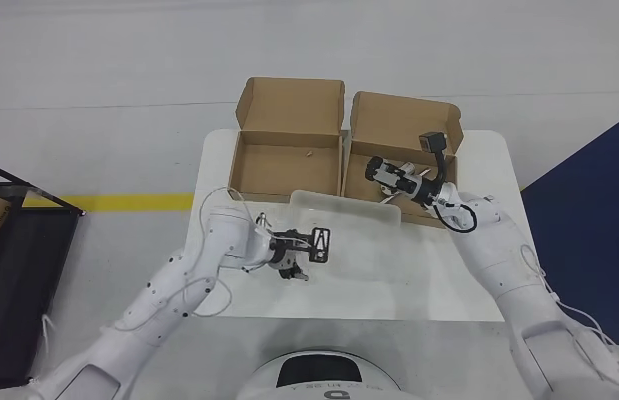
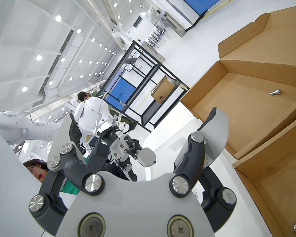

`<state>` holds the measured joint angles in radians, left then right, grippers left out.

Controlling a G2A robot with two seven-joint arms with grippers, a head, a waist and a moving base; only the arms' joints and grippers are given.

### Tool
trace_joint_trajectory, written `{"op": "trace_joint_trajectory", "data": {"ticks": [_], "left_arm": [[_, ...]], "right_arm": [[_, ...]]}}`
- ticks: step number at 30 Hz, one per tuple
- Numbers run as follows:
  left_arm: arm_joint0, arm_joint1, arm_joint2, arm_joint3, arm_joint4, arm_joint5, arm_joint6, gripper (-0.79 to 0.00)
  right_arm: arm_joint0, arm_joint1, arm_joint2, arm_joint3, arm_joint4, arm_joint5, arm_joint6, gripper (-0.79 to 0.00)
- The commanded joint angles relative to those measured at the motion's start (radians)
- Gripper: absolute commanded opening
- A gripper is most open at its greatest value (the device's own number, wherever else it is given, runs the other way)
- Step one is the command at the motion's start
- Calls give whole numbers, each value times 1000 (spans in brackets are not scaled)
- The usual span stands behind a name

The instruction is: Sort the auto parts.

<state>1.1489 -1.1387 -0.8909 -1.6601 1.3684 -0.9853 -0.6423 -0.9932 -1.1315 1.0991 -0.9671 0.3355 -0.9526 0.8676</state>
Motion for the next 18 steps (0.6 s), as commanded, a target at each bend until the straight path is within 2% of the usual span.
{"op": "trace_joint_trajectory", "data": {"ticks": [1,3,4,5,8,10,11,14,16,18], "left_arm": [[17,4,-40,-21,-2,75,84,-166],[34,6,-59,-46,97,212,105,-329],[45,5,-50,-54,159,283,110,-342],[54,2,-30,-51,193,314,126,-360],[29,-10,31,3,262,339,118,-388],[5,-25,85,43,317,384,87,-323],[-5,-33,112,67,322,385,80,-317],[-43,-52,162,120,314,348,56,-246],[-61,-59,178,140,302,312,27,-228],[-71,-62,183,145,281,272,-3,-175]], "right_arm": [[0,0,0,0,0,0,0,0],[0,0,0,0,0,0,0,0],[0,0,0,0,0,0,0,0],[0,0,0,0,0,0,0,0],[0,0,0,0,0,0,0,0],[0,0,0,0,0,0,0,0],[0,0,0,0,0,0,0,0],[0,0,0,0,0,0,0,0],[0,0,0,0,0,0,0,0],[0,0,0,0,0,0,0,0]]}}
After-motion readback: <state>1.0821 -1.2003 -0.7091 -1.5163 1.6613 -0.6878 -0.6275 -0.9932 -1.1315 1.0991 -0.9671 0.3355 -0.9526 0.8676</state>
